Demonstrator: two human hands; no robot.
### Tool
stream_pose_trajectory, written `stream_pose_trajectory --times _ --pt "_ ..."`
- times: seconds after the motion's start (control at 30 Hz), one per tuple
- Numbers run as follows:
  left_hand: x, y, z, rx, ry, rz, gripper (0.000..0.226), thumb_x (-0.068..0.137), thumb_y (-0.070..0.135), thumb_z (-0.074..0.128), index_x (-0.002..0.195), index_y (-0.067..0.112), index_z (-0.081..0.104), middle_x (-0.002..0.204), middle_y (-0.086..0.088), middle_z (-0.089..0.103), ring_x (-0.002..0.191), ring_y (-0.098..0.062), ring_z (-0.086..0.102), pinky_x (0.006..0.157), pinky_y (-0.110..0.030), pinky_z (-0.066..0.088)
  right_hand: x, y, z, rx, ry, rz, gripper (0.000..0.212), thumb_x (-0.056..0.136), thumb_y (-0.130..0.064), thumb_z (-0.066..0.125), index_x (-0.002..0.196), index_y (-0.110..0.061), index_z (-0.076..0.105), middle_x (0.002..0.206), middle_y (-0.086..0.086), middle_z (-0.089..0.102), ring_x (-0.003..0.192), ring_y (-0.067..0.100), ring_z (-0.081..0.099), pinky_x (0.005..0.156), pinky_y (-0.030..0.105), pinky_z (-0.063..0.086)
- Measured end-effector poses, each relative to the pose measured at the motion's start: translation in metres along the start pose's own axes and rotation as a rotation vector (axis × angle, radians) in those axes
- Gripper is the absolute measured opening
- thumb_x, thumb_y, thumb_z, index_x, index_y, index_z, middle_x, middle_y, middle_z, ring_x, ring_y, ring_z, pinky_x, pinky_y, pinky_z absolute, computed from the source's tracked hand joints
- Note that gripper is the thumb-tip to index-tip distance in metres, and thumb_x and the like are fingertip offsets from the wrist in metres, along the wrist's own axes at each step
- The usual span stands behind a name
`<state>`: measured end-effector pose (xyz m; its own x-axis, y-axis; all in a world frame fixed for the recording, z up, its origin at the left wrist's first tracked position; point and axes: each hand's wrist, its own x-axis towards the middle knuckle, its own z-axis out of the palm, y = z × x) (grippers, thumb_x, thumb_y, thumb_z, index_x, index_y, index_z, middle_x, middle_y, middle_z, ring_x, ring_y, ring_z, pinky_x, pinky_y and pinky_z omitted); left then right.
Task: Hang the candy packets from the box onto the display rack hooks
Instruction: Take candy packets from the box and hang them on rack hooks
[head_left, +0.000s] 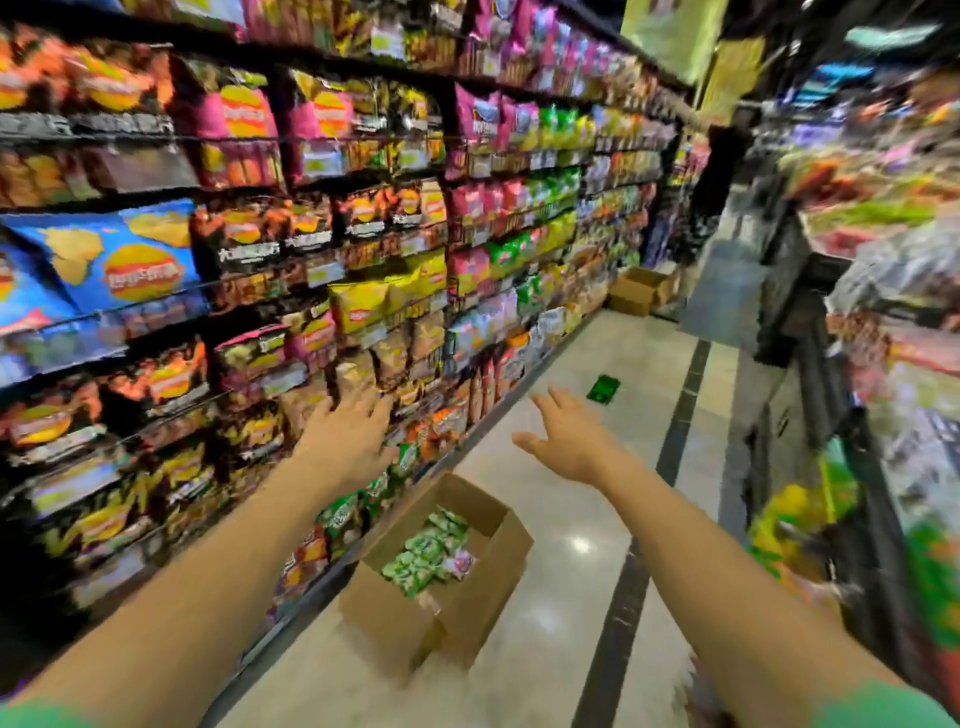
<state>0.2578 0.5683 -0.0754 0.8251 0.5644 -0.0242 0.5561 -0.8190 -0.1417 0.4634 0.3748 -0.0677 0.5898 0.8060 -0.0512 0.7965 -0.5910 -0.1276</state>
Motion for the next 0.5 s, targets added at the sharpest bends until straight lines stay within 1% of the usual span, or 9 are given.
stream_pose_trajectory --times 0.1,0.2,0.33,0.5 --pt "0.048 0.036 0.001 0.016 -0.006 0.049 0.078 0.104 0.055 0.037 0.164 0.017 0.005 0.172 -0.007 0.006 0.158 -0.026 0.011 0.126 -0.050 0.017 0.021 0.057 0.000 -0.017 0.006 0.050 0.080 0.101 -0.060 0.042 0.162 -0.017 0.013 0.170 0.010 0.009 0.156 0.030 0.011 0.125 0.047 0.016" --pt "0.093 0.066 -0.001 0.022 0.011 0.077 0.076 0.105 0.052 0.038 0.164 0.016 0.005 0.171 -0.007 0.006 0.158 -0.027 0.010 0.126 -0.052 0.016 0.041 0.104 0.001 -0.004 0.024 0.083 0.078 0.101 -0.060 0.042 0.161 -0.018 0.016 0.169 0.010 0.012 0.155 0.029 0.013 0.125 0.046 0.017" --pt "0.150 0.098 0.004 0.020 0.011 0.113 0.076 0.105 0.052 0.041 0.163 0.015 0.008 0.171 -0.008 0.010 0.157 -0.027 0.012 0.126 -0.052 0.015 0.075 0.149 -0.002 -0.012 0.037 0.113 0.078 0.101 -0.060 0.041 0.161 -0.018 0.017 0.169 0.009 0.013 0.155 0.029 0.013 0.124 0.044 0.017" --pt "0.235 0.119 0.024 0.008 -0.021 0.123 0.075 0.105 0.052 0.039 0.163 0.017 0.007 0.171 -0.008 0.011 0.157 -0.027 0.014 0.125 -0.052 0.018 0.141 0.191 0.008 -0.025 0.002 0.107 0.079 0.100 -0.062 0.040 0.161 -0.020 0.014 0.169 0.009 0.011 0.155 0.030 0.011 0.126 0.046 0.015"
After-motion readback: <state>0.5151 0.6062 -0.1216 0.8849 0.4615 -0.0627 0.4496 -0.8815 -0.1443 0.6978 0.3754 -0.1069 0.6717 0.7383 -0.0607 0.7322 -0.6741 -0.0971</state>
